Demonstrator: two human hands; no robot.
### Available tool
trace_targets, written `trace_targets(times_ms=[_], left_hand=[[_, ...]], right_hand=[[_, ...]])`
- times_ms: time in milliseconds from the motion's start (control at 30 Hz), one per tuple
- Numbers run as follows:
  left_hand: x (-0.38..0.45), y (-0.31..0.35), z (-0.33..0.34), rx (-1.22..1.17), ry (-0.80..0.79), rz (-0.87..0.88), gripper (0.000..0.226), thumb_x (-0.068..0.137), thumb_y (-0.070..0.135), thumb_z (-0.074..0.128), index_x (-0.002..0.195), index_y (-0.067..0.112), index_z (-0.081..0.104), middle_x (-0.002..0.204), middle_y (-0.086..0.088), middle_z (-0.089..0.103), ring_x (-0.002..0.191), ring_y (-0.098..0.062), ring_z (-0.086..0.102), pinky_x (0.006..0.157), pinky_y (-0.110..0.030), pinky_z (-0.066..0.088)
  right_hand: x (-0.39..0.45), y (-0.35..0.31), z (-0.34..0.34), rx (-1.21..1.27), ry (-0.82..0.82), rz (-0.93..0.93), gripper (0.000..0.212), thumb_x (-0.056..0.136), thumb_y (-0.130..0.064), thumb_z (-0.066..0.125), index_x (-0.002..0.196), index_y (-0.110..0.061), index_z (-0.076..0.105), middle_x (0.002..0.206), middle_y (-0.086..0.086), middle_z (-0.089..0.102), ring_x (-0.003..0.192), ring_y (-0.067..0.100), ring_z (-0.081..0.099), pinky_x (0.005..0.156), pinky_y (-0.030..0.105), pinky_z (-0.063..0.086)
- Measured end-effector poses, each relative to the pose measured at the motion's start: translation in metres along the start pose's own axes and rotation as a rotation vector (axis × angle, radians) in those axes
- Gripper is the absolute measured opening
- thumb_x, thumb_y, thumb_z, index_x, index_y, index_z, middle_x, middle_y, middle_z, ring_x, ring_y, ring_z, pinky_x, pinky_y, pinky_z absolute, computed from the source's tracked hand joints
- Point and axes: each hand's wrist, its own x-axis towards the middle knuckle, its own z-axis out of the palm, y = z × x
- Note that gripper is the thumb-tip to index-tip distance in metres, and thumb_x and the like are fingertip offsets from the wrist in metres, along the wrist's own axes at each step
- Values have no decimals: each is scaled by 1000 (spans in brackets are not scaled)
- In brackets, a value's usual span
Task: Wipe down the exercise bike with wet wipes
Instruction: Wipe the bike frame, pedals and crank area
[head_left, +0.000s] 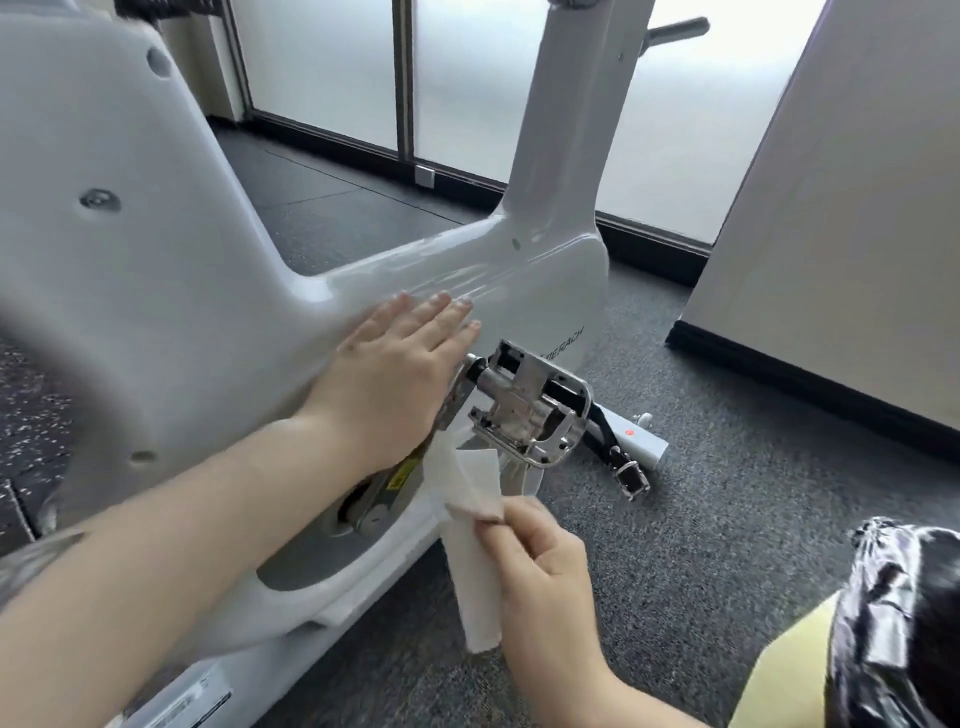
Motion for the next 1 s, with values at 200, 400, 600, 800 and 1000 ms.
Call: trace_targets(times_ms=[200, 400, 600, 800, 1000], left_hand=[[49, 9, 10, -647, -375, 30, 51, 103, 30, 43, 150, 40, 26, 150, 16, 35, 136, -11, 37, 111, -33, 32], [48, 1, 6, -752, -179, 54, 31, 91, 9, 63, 119, 22, 66, 116, 9, 59, 107, -9, 54, 100, -28, 41], [18, -3, 5, -542, 116, 216, 24, 79, 14, 77, 102, 18, 71, 99, 7, 67, 82, -13, 66, 75, -36, 58], [-2, 2, 24, -586, 256, 165, 21, 72, 26, 74, 92, 21, 70, 92, 8, 69, 85, -12, 66, 67, -37, 58], [6, -3, 9, -648, 104, 170, 25, 82, 48, 62, 82, 25, 73, 85, 16, 66, 79, -1, 62, 68, -34, 57]], right_hand=[[-11, -31, -56, -48, 146, -146, 17, 76, -16, 56, 73, -7, 71, 73, 2, 56, 66, 12, 50, 62, 27, 36], [-19, -48, -100, 37, 458, -232, 21, 78, -4, 58, 71, -16, 74, 71, 7, 60, 68, 23, 49, 52, 20, 37], [-10, -62, -126, 152, 714, -141, 29, 88, 6, 50, 81, -10, 73, 52, -8, 64, 47, 2, 54, 41, 7, 37], [7, -63, -125, 38, 661, -236, 37, 90, -1, 53, 82, -28, 77, 82, 2, 69, 77, 14, 56, 54, 14, 41], [29, -86, -107, -113, 451, -397, 40, 94, -4, 54, 80, -36, 74, 91, -3, 58, 78, 8, 51, 66, 28, 39]])
